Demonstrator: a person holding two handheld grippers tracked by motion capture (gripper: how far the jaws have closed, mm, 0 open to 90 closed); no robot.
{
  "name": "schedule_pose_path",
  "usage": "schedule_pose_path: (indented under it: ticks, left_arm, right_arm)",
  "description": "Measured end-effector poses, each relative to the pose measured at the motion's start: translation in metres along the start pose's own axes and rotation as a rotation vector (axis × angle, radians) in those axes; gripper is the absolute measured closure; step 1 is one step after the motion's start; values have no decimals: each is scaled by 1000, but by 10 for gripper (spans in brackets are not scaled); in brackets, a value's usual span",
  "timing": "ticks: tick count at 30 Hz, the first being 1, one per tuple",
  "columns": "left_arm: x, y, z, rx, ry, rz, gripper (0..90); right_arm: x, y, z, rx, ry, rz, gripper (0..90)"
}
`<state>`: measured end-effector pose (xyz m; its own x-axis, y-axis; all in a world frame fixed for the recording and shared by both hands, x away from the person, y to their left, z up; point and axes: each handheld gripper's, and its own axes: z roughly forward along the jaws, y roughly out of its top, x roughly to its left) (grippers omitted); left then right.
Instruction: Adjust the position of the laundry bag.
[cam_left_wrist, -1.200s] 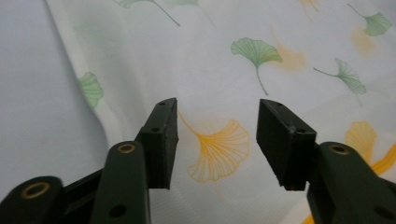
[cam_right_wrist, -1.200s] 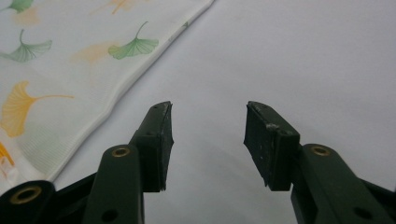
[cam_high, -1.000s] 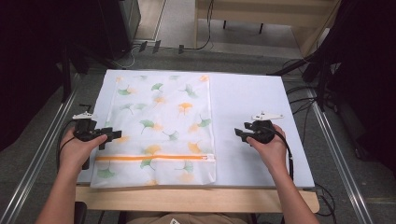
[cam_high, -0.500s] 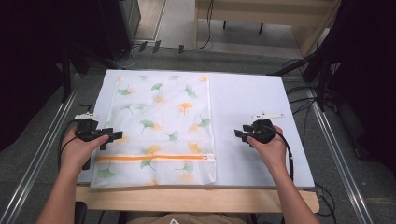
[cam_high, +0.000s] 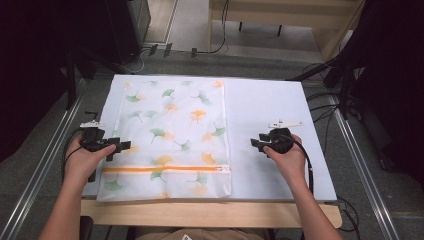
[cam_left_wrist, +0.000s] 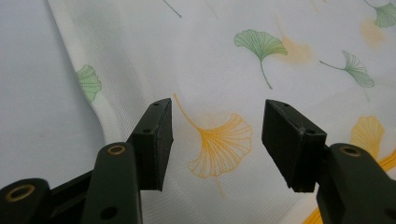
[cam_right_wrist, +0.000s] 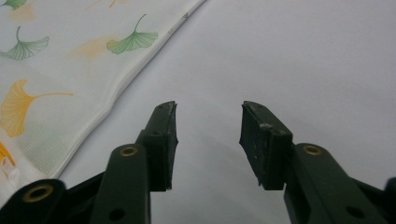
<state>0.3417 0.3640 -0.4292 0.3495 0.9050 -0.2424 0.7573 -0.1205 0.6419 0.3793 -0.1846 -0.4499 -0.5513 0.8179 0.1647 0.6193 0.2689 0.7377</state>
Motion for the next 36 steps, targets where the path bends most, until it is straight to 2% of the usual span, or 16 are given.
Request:
schedule_pose_path:
  ticks: [2, 5, 21, 27, 31, 36]
  left_arm:
    - [0, 0, 0, 3, 1, 2, 440]
    - [0, 0, 1, 7, -1, 6, 441]
    - [0, 0, -3, -13, -20, -24, 461]
    - [-1, -2, -6, -18, -18, -24, 464]
    - [0, -6, -10, -29, -16, -41, 471]
    - [1, -11, -15, -26, 2, -35, 475]
  right_arm:
    - [1, 2, -2, -20, 0, 6, 596]
    - [0, 2, -3, -22, -7, 7, 594]
    - [2, 2, 0, 16, 13, -16, 623]
    - [8, 4, 5, 28, 56, -7, 614]
    - [14, 7, 10, 41, 73, -12, 620]
    - [22, 13, 18, 49, 98, -34, 622]
